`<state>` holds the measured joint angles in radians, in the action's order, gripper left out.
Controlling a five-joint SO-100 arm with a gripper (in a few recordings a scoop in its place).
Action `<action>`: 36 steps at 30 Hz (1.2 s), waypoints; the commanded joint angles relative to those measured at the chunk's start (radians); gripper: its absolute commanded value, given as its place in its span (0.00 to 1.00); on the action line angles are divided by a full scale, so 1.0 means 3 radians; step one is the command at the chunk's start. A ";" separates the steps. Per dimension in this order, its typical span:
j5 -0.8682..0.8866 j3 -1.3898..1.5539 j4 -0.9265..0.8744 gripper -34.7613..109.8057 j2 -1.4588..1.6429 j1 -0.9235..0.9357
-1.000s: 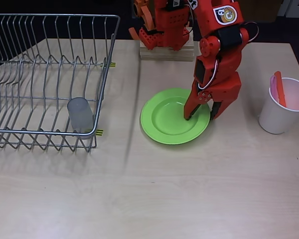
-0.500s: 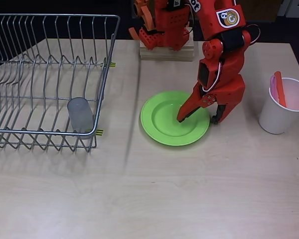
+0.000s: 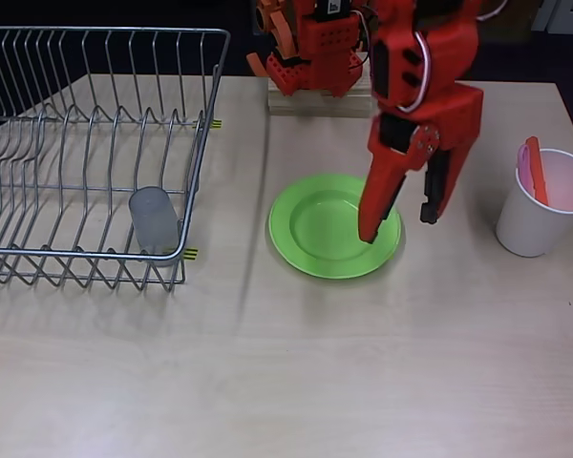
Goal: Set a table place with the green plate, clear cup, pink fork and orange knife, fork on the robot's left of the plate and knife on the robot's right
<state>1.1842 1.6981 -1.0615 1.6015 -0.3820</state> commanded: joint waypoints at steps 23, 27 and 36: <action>-0.6136 -0.0358 -0.1892 0.50 0.1007 0.2746; -0.6627 -0.0752 -0.1958 0.49 0.0639 0.3022; -0.7021 -0.0900 -0.1969 0.37 0.0097 0.3421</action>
<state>-0.8759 1.4542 -1.6337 1.6460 0.5998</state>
